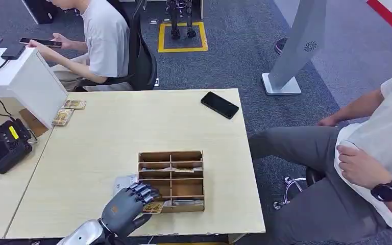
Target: Pass the card to the sensor for recognition and then transmit it.
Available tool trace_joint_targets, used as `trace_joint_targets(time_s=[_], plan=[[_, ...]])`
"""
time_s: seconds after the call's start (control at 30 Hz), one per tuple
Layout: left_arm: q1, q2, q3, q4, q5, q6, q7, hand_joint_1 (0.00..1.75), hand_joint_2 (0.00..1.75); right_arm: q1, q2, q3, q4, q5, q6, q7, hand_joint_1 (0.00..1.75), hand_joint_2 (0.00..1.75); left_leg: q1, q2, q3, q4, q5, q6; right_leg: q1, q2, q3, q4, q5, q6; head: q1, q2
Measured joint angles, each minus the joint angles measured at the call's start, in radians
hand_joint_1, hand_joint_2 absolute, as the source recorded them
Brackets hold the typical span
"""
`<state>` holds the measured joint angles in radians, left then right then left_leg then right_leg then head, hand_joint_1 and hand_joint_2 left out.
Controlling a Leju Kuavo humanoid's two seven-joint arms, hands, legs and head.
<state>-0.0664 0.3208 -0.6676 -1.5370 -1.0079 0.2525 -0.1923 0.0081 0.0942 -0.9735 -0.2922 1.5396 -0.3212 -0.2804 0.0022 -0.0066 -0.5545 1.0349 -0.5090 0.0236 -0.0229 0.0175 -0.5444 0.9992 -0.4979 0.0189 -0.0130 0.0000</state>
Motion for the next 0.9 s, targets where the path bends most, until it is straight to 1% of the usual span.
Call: trace_joint_targets(time_s=[0.13,0.3,0.83,0.9], plan=[[0.000,0.000,0.000,0.000,0.009,0.000,-0.005,1.75,1.75,0.000,0.000,0.000,0.000,0.000,0.000,0.000,0.00,1.75,0.000,0.000,0.000,0.000,0.000,0.000,0.000,0.000,0.000,0.000,0.000,0.000,0.000,0.000],[0.000,-0.002,0.008,0.000,0.053,-0.011,-0.021,1.75,1.75,0.000,0.000,0.000,0.000,0.000,0.000,0.000,0.00,1.75,0.000,0.000,0.000,0.000,0.000,0.000,0.000,0.000,0.000,0.000,0.000,0.000,0.000,0.000],[0.000,-0.002,0.015,0.000,0.055,-0.014,-0.027,1.75,1.75,-0.001,0.000,0.000,0.000,0.000,0.000,0.000,0.00,1.75,0.000,0.000,0.000,0.000,0.000,0.000,0.000,0.000,0.000,0.000,0.000,0.000,0.000,0.000],[0.000,-0.002,0.016,0.000,0.075,-0.022,-0.036,1.75,1.75,-0.001,0.000,0.000,0.000,0.000,0.000,0.000,0.00,1.75,0.000,0.000,0.000,0.000,0.000,0.000,0.000,0.000,0.000,0.000,0.000,0.000,0.000,0.000]])
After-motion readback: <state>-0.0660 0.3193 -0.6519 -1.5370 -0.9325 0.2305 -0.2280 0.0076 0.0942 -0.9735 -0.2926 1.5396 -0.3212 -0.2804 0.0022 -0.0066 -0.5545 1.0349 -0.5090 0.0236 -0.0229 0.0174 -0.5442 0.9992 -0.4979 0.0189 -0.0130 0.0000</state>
